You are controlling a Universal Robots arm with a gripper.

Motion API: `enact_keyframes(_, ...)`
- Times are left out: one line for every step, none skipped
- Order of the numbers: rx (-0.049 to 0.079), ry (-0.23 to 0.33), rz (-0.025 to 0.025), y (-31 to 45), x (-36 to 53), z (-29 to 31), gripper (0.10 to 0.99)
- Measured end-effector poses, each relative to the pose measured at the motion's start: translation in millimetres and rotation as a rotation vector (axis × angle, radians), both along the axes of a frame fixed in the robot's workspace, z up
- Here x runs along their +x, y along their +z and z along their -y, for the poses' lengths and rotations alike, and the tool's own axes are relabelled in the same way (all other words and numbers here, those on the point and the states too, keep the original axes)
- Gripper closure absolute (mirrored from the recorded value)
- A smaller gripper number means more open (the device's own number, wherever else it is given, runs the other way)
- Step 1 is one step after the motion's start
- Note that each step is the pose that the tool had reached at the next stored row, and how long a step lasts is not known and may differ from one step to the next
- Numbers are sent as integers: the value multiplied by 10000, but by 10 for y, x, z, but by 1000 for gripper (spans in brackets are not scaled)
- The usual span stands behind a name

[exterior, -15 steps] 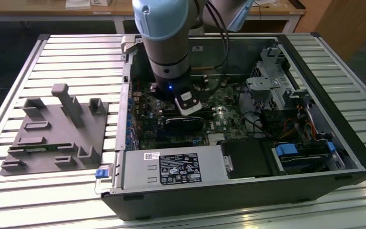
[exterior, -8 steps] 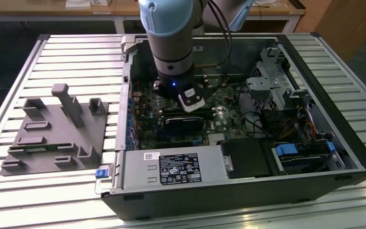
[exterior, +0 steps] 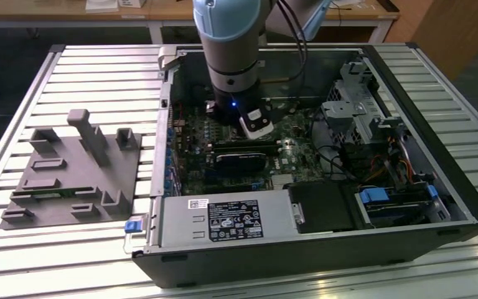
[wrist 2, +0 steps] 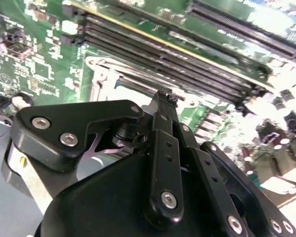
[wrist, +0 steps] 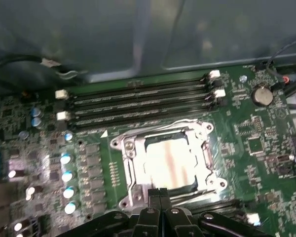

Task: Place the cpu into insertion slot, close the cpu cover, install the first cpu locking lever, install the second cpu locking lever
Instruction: 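Install the second cpu locking lever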

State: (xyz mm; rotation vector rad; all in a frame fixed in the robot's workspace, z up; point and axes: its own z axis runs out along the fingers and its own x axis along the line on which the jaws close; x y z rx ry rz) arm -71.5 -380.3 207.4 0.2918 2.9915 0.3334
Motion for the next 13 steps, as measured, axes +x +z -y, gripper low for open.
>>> enact_keyframes(-8, -1, -4, 0, 22, -10, 980)
enact_keyframes(-23, -1, -9, 0, 43, -18, 980)
enact_keyframes(-39, -1, -13, -1, 64, -25, 980)
enact_keyframes(-56, 0, -19, 0, 85, -33, 980)
enact_keyframes(-71, 0, -27, 0, 105, -44, 980)
enact_keyframes(-81, 1, -36, 0, 119, -58, 980)
enact_keyframes(-84, -2, -42, 0, 123, -76, 980)
enact_keyframes(-85, -1, -45, 0, 126, -95, 980)
enact_keyframes(-85, 0, -49, 0, 128, -113, 980)
enact_keyframes(-88, -1, -57, -1, 132, -128, 980)
enact_keyframes(-91, 1, -70, -2, 139, -141, 980)
enact_keyframes(-98, 0, -85, -2, 145, -154, 980)
enact_keyframes(-106, 1, -103, -3, 153, -165, 980)
